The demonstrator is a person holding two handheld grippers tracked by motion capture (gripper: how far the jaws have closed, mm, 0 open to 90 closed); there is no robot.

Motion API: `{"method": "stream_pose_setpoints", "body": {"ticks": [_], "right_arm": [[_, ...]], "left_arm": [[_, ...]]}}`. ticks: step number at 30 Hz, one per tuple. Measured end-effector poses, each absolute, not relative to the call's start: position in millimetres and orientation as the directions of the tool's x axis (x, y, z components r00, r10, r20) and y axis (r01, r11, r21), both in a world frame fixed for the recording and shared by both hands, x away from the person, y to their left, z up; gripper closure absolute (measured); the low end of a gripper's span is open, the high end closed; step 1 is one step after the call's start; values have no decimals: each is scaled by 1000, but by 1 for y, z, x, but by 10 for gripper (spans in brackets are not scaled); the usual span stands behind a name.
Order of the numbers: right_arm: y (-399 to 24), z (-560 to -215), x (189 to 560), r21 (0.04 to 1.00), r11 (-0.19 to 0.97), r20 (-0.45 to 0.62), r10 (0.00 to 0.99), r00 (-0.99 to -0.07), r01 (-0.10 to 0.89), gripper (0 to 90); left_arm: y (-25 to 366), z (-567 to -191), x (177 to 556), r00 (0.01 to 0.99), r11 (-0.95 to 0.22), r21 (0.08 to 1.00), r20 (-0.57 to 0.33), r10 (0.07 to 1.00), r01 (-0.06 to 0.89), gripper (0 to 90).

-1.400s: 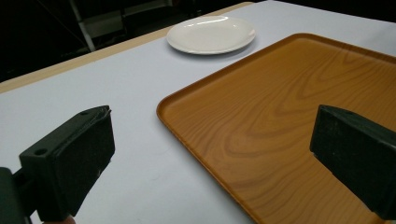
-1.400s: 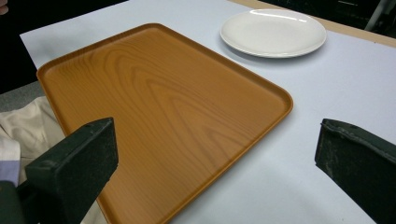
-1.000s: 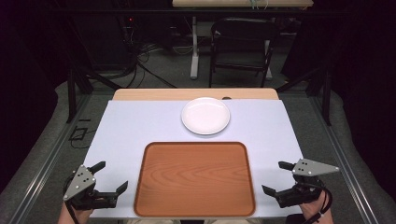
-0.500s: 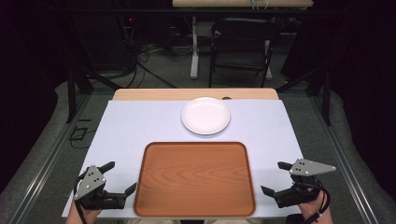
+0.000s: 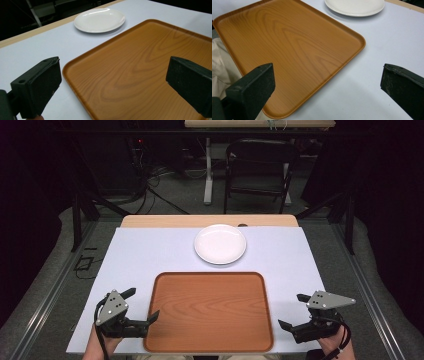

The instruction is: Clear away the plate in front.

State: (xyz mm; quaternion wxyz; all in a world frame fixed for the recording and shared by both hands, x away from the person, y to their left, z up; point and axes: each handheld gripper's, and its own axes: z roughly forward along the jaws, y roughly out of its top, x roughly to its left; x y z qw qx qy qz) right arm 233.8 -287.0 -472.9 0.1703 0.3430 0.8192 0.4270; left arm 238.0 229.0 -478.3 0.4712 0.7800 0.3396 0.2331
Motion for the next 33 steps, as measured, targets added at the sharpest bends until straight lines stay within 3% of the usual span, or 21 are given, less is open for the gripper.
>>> {"method": "stream_pose_setpoints", "body": {"ticks": [23,33], "right_arm": [[-286,-474,235,806,413,6,711,-703,424,0],[-286,-475,235,804,418,3,709,-705,424,0]], "left_arm": [[184,-477,276,650,-266,879,-63,757,396,7],[166,-479,293,595,-159,871,-174,784,464,2]]}}
